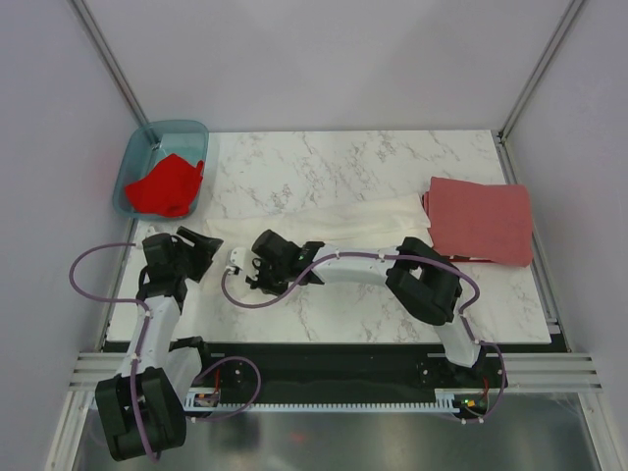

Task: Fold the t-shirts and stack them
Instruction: Fold the tshirt

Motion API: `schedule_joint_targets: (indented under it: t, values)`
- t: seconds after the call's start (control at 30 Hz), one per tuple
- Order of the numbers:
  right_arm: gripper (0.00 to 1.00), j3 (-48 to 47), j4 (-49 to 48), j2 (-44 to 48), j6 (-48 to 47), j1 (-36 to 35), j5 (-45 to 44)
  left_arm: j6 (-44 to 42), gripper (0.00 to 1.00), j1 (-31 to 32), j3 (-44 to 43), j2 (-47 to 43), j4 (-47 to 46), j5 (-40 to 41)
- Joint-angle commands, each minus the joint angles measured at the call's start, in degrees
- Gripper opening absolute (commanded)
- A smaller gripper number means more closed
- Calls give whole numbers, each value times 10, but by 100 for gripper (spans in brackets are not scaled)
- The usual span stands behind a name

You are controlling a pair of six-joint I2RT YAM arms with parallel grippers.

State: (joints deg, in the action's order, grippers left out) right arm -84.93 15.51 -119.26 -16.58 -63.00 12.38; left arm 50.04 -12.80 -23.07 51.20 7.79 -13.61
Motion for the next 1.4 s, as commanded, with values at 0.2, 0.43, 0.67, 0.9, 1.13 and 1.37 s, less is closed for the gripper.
schedule_joint_targets:
  t: [0.2, 0.43, 0.67, 0.9, 1.13, 1.37]
  values:
    - [0, -14, -30, 26, 60, 46, 80, -23, 74, -5, 0, -5, 8, 5]
    - [0, 2, -73, 39, 103, 79, 106, -30, 73, -4, 4, -5, 1, 0]
    - [0, 4, -97, 41, 129, 88, 85, -49, 72, -4, 9, 0, -22, -33]
    - [0, -4, -109, 30, 150, 93, 65, -88, 72, -3, 11, 4, -37, -90]
    - [0, -10, -123, 18, 164, 100, 41, -93, 72, -2, 20, 19, -39, -92]
    - [0, -13, -132, 6, 179, 103, 51, -106, 66, 8, 30, 46, -61, -142]
